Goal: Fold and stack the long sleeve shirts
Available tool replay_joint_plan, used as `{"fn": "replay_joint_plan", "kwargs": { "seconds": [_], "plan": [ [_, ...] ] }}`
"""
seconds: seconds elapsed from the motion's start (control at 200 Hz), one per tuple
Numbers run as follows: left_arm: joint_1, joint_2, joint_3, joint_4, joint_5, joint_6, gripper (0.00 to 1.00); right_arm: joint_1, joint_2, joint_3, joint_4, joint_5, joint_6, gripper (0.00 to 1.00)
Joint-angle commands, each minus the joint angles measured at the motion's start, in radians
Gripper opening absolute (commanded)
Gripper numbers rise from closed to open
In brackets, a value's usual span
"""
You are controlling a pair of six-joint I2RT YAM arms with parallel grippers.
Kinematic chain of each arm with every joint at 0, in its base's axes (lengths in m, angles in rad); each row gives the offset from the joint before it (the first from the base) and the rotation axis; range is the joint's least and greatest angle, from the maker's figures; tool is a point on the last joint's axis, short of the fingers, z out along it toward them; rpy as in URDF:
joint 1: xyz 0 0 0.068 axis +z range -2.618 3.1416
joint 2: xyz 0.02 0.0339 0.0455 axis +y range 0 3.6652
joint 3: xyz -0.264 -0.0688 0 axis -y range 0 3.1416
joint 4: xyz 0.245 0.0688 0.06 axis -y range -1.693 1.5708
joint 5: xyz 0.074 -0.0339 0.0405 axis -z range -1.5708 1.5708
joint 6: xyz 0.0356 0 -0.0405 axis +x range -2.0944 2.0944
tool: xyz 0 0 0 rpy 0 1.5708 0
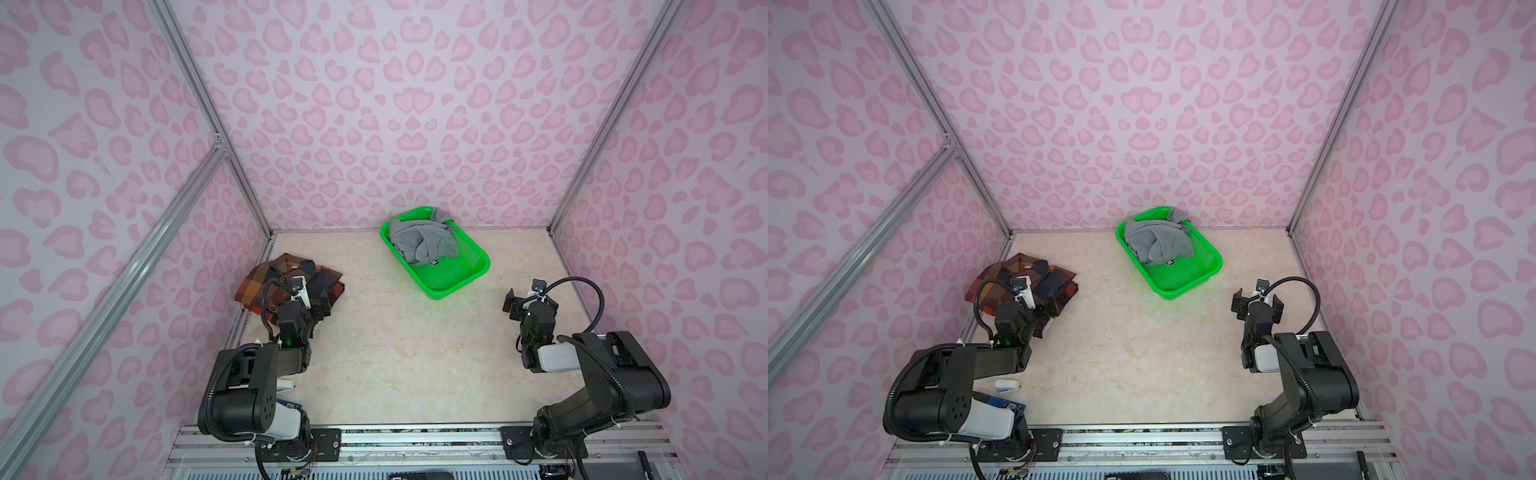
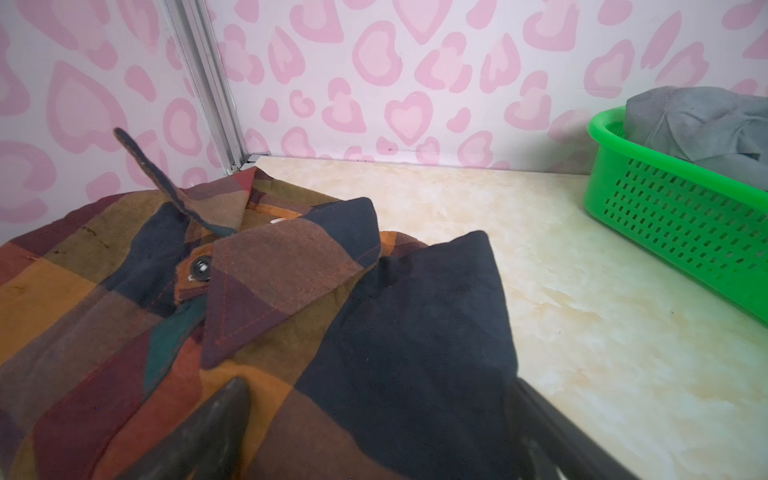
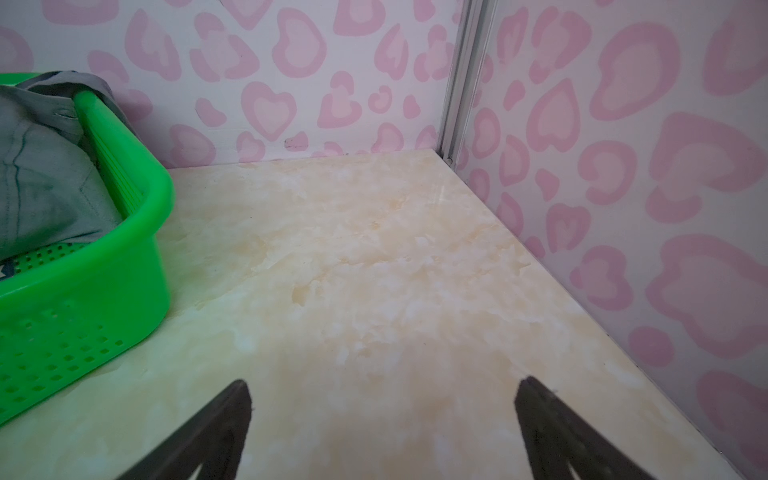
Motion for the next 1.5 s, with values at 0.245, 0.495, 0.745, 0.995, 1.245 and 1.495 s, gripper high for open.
{"fn": "replay_joint_plan", "kwargs": {
  "seconds": [0.245, 0.495, 0.745, 0.995, 1.245, 1.495],
  "plan": [
    [0.000, -0.002, 0.001, 0.012, 0.013, 0.005, 0.97, -0.001, 0.001, -0.002, 0.024, 0.010, 0.001, 1.00],
    [0.001, -0.001, 0.002, 0.011, 0.014, 0.004, 0.97, -0.001, 0.002, -0.002, 0.025, 0.010, 0.001, 1.00],
    [0.001, -0.001, 0.002, 0.011, 0.014, 0.004, 0.97, -0.003, 0.001, -0.002, 0.025, 0.008, 0.002, 1.00],
    [0.001, -0.002, 0.001, 0.011, 0.014, 0.004, 0.97, -0.009, 0.000, -0.002, 0.028, -0.006, 0.005, 1.00],
    [0.001, -0.005, -0.003, 0.018, 0.014, 0.004, 0.97, -0.003, -0.013, -0.008, 0.036, 0.010, -0.003, 1.00],
    [-0.004, -0.116, 0.142, -0.310, 0.046, 0.026, 0.97, 0.155, -0.322, 0.102, -0.267, 0.182, -0.086, 1.00]
  ]
}}
